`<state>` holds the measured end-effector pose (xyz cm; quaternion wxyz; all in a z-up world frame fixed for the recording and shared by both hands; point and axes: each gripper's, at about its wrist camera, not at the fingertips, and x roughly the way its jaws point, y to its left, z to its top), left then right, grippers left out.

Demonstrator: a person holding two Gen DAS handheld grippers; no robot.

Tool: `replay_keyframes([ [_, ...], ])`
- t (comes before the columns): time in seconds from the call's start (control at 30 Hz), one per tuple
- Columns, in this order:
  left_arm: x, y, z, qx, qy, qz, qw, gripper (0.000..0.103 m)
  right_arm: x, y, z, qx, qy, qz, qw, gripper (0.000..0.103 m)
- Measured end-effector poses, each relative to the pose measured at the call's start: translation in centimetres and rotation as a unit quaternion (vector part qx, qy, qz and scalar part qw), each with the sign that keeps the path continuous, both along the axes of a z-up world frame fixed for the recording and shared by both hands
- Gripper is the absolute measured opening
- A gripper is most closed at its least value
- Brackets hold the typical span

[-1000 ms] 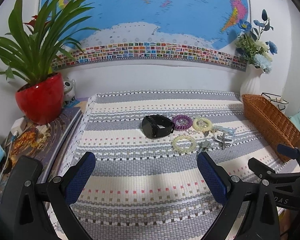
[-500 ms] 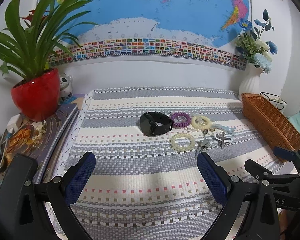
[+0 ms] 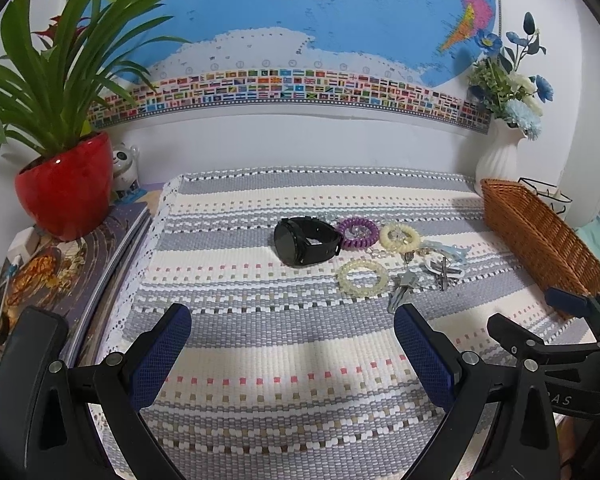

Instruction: Organize jewelry

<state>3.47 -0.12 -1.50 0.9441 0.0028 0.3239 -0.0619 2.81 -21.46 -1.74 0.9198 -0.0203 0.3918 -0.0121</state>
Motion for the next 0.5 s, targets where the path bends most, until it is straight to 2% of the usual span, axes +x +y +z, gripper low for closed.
replay_keyframes([
  [0.27,0.5,0.2,0.1,0.001,0.008,0.005,1.0000,0.101,0.2,-0.3,0.1,0.000,-0.001,-0.003,1.000,0.098],
  [0.37,2.0,0.2,0.4,0.004,0.046,-0.015,0.9988,0.101,0.3,-0.7,0.0,-0.004,0.005,-0.005,1.000,0.098],
  [0.43,3.4,0.6,1.1,-0.016,0.069,-0.044,0.9966,0.101,0.2,-1.1,0.2,-0.011,0.003,-0.009,1.000,0.098],
  [0.5,4.8,1.2,1.8,-0.035,0.086,-0.051,0.9944,0.101,0.1,-1.9,0.5,-0.012,-0.002,-0.016,1.000,0.098],
])
